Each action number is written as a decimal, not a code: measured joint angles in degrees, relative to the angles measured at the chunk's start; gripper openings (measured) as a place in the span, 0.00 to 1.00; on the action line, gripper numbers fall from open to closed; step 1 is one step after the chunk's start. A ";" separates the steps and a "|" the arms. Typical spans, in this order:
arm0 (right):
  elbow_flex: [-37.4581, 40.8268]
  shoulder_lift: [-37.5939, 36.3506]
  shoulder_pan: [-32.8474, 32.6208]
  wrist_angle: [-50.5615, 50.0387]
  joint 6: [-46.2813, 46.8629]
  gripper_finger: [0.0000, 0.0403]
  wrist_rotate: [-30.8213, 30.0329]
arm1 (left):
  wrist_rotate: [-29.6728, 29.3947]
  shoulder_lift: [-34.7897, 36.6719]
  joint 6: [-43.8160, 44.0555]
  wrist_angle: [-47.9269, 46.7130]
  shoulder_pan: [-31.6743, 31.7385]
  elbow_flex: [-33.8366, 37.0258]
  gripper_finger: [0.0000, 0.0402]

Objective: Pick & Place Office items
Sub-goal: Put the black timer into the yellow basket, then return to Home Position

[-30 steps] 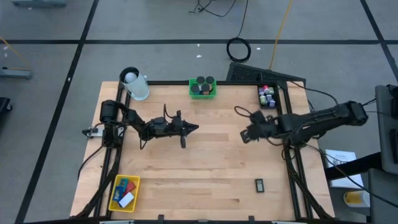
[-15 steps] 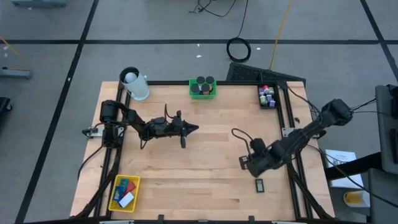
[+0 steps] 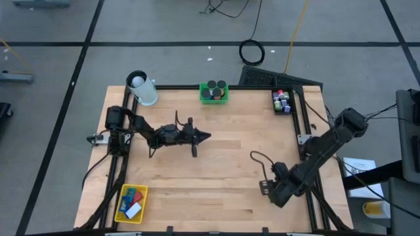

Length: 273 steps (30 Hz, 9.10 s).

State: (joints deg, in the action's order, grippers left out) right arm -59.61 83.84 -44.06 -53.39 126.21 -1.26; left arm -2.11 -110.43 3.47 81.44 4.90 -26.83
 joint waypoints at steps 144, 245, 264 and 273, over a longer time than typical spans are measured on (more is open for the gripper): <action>28.61 6.05 41.25 108.43 -115.38 0.44 1.34 | 14.81 -0.04 7.13 -10.93 -3.19 -17.13 0.38; 58.12 -32.79 35.33 97.79 -123.90 0.00 -18.07 | 3.04 26.14 131.86 -140.11 -64.45 -26.25 0.61; 58.12 -32.79 35.33 97.79 -123.88 0.00 -18.09 | 3.92 31.91 124.99 -141.39 -62.04 -26.27 0.51; 58.12 -32.77 35.33 97.77 -123.86 0.00 -18.07 | 8.42 33.03 116.06 -141.78 -58.81 -26.26 0.70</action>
State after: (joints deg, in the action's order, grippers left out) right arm -1.50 51.07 -8.73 44.38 2.35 -19.33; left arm 6.31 -77.41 119.53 -60.34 -53.91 -53.10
